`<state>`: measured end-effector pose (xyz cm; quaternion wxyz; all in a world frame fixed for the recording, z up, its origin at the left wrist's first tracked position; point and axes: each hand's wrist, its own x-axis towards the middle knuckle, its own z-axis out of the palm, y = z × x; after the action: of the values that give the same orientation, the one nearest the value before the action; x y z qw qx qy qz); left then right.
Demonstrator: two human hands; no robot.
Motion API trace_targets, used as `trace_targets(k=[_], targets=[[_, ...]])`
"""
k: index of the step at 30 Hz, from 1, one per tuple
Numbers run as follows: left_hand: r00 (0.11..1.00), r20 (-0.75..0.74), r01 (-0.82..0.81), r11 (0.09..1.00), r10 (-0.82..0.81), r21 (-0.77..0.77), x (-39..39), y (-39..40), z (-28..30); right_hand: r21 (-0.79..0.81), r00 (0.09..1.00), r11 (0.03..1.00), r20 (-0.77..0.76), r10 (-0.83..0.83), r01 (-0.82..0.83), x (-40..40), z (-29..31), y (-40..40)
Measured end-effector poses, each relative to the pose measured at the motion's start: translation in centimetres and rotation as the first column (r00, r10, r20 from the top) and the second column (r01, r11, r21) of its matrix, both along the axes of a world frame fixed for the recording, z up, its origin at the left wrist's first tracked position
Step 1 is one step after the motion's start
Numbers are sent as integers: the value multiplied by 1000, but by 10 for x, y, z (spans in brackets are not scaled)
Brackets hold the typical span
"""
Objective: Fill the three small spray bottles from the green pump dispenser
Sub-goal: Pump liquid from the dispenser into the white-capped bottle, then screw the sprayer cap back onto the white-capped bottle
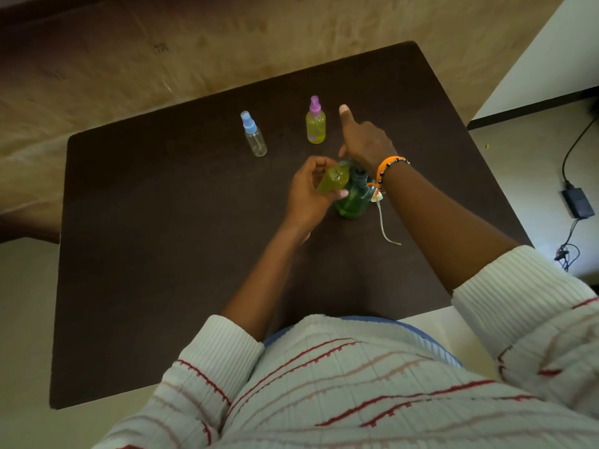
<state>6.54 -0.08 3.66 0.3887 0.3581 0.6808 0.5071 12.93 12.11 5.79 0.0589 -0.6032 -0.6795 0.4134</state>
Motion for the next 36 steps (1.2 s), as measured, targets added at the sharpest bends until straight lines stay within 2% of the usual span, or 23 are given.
trace_targets(k=[5,8,10,13,17,22,25,28,31,33,36], targets=[[1000,-9,5,1000,-5,6,-4,-1,2,-285,944,952,-271,-189,109,8,1,0],[1000,-31,4,1000,-4,5,-7,-2,3,-278,907,951,-352,-233,136,27,1,5],[999,-49,-4,1000,3,-6,-7,-3,2,-209,929,966,-303,-211,151,47,-7,6],[999,-49,-24,1000,23,-15,-8,-4,2,-43,990,995,-99,-97,94,71,-34,4],[999,-21,-34,999,34,-21,-9,-5,6,0,990,998,123,68,-69,77,-66,-11],[999,-7,-53,998,53,-20,-9,-9,14,38,992,999,127,-3,-2,74,-85,-22],[998,11,-61,998,61,-7,-9,-11,20,27,992,1000,125,-17,14,76,-76,-20],[995,22,-98,995,97,17,-8,-11,24,20,996,996,1,-90,90,80,-45,-14],[990,29,-141,989,140,44,-10,-11,29,55,963,985,-226,-147,164,81,0,-4],[986,38,-162,985,160,62,-11,-11,32,-46,845,972,-486,-223,230,77,35,-3],[982,71,-183,978,177,101,-12,-12,38,-209,567,954,-769,-295,213,69,80,-12]])
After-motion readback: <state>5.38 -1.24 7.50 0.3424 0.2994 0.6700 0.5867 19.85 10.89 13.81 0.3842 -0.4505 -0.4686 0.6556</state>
